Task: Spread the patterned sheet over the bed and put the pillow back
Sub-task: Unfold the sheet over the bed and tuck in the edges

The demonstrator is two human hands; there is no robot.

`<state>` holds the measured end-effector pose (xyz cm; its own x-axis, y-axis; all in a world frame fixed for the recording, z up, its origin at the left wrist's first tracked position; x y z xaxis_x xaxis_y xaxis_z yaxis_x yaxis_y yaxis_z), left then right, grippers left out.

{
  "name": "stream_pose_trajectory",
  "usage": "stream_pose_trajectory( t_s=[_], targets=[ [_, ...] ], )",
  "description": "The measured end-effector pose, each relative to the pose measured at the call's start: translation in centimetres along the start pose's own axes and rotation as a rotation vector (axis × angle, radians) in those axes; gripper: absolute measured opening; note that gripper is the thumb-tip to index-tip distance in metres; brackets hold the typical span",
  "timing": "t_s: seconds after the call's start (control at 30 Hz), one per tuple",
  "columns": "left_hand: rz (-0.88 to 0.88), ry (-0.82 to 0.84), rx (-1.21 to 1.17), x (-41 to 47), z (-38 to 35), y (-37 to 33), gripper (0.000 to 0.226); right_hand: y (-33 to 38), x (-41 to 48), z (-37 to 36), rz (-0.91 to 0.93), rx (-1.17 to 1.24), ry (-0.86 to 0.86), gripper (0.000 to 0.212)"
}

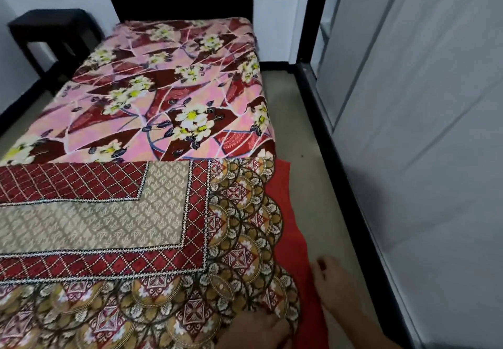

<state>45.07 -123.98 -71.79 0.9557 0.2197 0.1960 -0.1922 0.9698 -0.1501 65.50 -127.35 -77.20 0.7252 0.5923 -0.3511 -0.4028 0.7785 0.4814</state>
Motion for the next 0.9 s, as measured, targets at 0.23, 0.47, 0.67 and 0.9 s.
stream_pose_trajectory(
  t_s=[0.23, 0.47, 0.67, 0.9],
  targets=[
    [0.182, -0.154, -0.194, 2.4, 1.9, 5.0, 0.013, 11.7, 9.8, 4.4, 0.153, 0.124, -0.083, 0.029],
    [0.694, -0.234, -0.016, 2.9, 3.8, 19.9, 0.035, 14.9, 16.6, 1.4, -0.014, 0.436, 0.038, 0.033],
    [0.725, 0.099, 0.084, 7.1, 3.4, 26.7, 0.054, 14.8, 23.9, -1.2, -0.206, 0.506, 0.169, 0.080],
    [0.898, 0.242, 0.023, 14.3, 1.7, 33.1, 0.058, 15.5, 27.3, -0.2, 0.026, 0.570, 0.198, 0.017]
  ],
)
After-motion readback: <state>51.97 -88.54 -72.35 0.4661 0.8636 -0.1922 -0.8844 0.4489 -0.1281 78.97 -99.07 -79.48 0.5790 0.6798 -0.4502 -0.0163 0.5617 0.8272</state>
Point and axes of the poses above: each hand's wrist, its own x-axis towards the middle knuckle, its own z-axis out of the back of the hand, y = z × x, the point moved 7 cm from there along x, towards the middle knuckle, and after that the axes turned 8 degrees about -z, right-handed, at the moved point
